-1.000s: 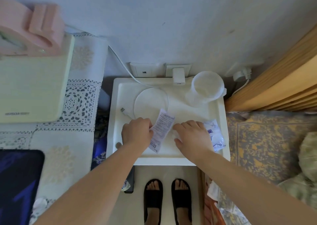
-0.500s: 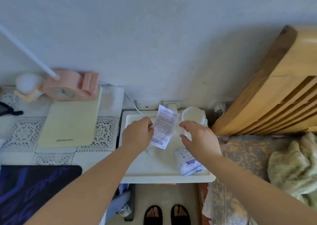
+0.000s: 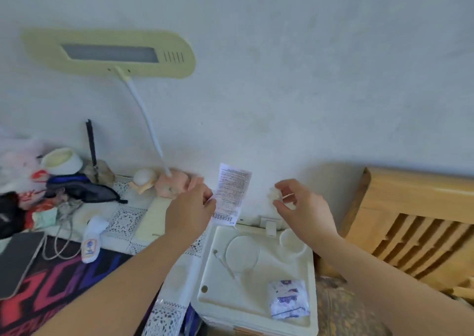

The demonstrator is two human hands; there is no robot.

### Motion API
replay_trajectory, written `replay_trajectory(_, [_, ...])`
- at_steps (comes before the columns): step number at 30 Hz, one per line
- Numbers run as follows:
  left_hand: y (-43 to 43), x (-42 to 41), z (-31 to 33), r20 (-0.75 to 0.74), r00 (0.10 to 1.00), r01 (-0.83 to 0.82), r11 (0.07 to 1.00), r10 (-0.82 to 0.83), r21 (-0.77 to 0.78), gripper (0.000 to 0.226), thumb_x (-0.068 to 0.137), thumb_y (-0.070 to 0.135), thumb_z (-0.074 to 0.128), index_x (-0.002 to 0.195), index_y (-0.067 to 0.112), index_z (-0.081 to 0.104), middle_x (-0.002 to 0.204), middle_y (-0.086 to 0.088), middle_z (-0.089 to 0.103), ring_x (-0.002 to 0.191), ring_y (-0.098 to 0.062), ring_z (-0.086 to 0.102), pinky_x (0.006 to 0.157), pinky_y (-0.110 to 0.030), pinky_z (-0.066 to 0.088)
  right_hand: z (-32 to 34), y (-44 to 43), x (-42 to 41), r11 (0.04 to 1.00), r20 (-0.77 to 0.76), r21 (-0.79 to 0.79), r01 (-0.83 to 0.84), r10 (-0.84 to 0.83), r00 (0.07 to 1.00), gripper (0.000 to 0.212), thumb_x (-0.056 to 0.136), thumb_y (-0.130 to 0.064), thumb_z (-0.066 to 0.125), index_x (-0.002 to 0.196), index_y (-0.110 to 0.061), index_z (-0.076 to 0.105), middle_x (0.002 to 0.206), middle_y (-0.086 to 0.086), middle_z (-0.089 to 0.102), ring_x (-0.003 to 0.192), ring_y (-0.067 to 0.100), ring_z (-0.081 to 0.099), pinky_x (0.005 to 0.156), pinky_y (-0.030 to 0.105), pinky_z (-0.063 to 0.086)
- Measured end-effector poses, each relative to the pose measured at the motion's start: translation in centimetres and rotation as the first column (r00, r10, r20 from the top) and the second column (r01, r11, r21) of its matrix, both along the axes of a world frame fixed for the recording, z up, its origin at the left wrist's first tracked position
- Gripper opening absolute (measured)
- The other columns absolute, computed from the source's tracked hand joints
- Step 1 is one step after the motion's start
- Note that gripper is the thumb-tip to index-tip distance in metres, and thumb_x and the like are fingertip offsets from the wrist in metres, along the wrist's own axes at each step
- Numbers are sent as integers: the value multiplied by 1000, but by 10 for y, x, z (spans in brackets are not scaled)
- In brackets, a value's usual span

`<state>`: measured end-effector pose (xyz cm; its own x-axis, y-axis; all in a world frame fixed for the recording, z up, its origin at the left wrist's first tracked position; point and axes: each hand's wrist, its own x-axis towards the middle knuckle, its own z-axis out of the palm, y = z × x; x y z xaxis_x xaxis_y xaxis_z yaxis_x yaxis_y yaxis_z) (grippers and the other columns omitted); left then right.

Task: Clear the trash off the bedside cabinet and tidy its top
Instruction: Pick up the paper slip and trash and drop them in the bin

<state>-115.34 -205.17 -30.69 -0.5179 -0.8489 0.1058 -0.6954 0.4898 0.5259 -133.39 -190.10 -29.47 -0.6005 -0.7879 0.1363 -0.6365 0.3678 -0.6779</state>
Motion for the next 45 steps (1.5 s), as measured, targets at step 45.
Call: replay_trajectory(45, [734,916,155,-171,-493,-845,-516,853,-138,12,88,35,53,78,29,52,75,5,66,67,-17,60,57,-32,51,155,346,1048,-542,-113,-220,-811,840,-531,24,85,-20,62,104,-35,57,89,-25,62,83,-6,58,77,24,49])
